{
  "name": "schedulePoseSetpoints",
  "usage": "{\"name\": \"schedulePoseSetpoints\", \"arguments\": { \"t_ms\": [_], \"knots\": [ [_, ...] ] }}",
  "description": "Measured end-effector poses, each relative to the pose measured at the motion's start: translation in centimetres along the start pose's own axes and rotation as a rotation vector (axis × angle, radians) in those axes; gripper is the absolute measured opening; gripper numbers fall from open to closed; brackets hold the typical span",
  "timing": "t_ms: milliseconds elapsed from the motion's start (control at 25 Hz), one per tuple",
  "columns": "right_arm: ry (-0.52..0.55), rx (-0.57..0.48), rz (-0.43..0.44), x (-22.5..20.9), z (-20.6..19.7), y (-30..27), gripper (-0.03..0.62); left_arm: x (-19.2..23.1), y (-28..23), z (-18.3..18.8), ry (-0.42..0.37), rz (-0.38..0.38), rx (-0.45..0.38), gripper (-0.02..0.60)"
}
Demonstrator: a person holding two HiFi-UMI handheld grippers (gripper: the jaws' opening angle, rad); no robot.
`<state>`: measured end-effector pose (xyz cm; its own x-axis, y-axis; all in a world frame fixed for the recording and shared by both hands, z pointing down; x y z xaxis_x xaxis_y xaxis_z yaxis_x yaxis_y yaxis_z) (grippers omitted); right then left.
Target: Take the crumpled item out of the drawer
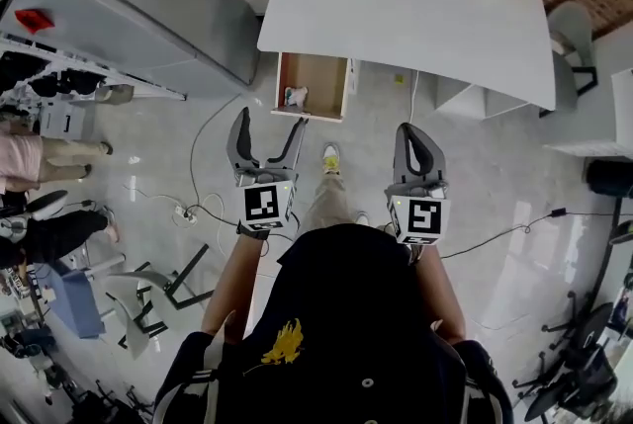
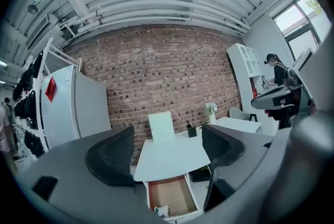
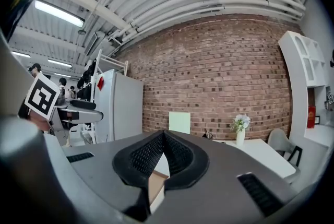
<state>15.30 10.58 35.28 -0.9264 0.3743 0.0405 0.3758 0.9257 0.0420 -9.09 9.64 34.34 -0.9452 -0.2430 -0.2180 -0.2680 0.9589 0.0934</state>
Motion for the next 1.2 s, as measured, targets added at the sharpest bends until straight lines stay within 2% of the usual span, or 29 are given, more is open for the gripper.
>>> {"name": "schedulePoseSetpoints", "arguments": {
  "t_ms": [160, 280, 480, 600, 800, 960, 1120, 1200],
  "knots": [
    [-0.004, 0.025, 0.01, 0.6, -0.6, -6.4, 0.028, 3.3, -4.4, -2.4, 0.008, -0.019, 0.035, 0.402],
    [0.018, 0.053, 0.042, 1.7, -1.1, -11.8, 0.026, 6.3, -8.0, -3.3, 0.019, -0.048, 0.031, 0.402],
    [0.049, 0.1, 0.071, 3.5, -2.5, -20.3, 0.026, 11.2, -13.4, -7.5, 0.084, -0.046, 0.055, 0.402],
    [0.08, 0.117, 0.094, 4.4, -2.6, -23.1, 0.027, 12.0, -15.4, -9.9, 0.091, -0.101, 0.091, 0.402],
    [0.077, 0.161, 0.105, 5.0, -4.8, -25.1, 0.027, 11.3, -16.5, -13.3, 0.11, -0.146, 0.13, 0.402],
    [0.049, 0.188, 0.116, 4.6, -6.9, -26.2, 0.026, 9.6, -16.7, -17.7, 0.152, -0.168, 0.23, 0.402],
    [0.008, 0.202, 0.16, 5.2, -9.6, -28.5, 0.027, 8.4, -17.4, -24.4, 0.15, -0.153, 0.416, 0.402],
    [-0.028, 0.2, 0.157, 5.9, -11.2, -28.8, 0.026, 7.4, -16.9, -29.2, 0.184, -0.159, 0.507, 0.402]
  ]
}}
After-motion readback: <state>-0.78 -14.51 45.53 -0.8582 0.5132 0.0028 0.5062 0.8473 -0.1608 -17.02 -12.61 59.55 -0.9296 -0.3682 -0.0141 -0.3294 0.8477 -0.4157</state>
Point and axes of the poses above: the fingertips, and each gripper's own axes: y backward along the fingers, x to its left, z out of its top, the point moved 3 cm from there along y, backward along the fingers, and after that the axes turned 11 degrees about -x, right-handed, at the moved point
